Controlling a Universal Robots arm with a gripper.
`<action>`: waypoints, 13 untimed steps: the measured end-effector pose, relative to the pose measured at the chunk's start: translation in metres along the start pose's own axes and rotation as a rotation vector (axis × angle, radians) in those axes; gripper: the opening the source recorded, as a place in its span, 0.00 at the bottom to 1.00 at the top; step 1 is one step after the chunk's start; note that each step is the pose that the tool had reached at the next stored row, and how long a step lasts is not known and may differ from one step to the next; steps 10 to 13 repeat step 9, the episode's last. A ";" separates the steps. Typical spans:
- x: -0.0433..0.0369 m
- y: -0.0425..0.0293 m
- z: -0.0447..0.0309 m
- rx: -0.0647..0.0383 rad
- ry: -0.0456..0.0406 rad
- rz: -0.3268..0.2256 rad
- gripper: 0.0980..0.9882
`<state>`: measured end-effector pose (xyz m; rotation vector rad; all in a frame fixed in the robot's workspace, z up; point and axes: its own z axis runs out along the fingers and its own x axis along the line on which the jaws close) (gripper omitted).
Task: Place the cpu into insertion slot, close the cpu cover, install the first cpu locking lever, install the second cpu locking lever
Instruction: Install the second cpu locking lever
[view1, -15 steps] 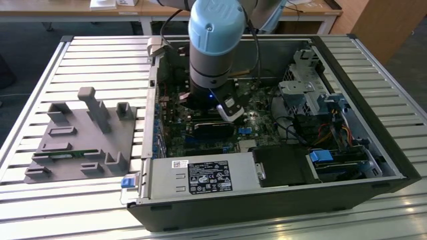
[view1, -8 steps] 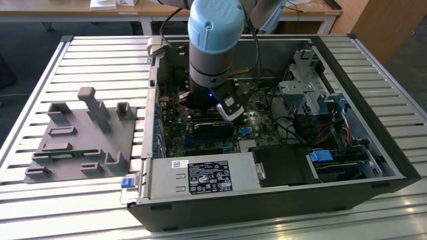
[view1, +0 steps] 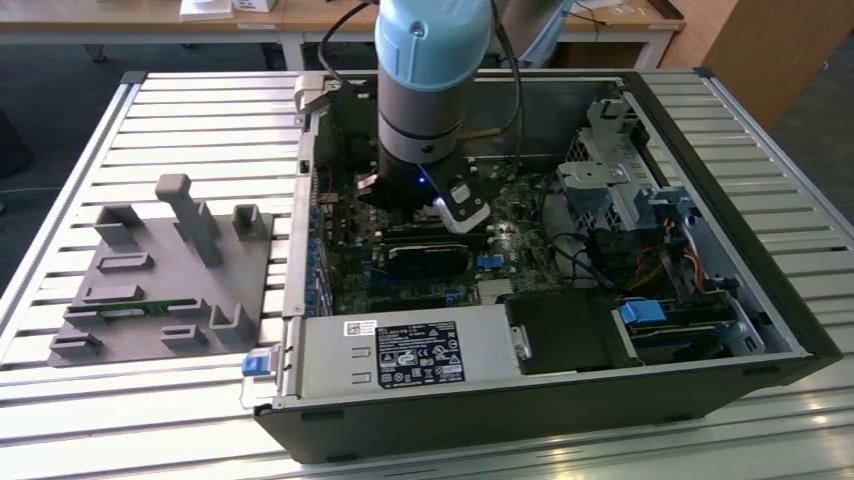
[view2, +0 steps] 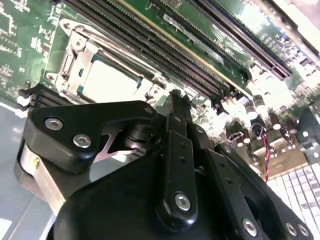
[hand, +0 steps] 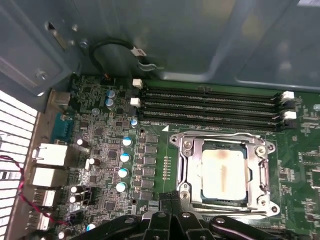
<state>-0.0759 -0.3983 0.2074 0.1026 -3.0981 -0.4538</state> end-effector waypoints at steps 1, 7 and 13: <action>0.0000 0.0008 -0.0025 0.000 0.0000 0.000 0.01; 0.0000 0.0040 -0.0133 0.000 0.0000 0.000 0.01; 0.0000 0.0044 -0.0147 0.000 -0.0001 0.000 0.01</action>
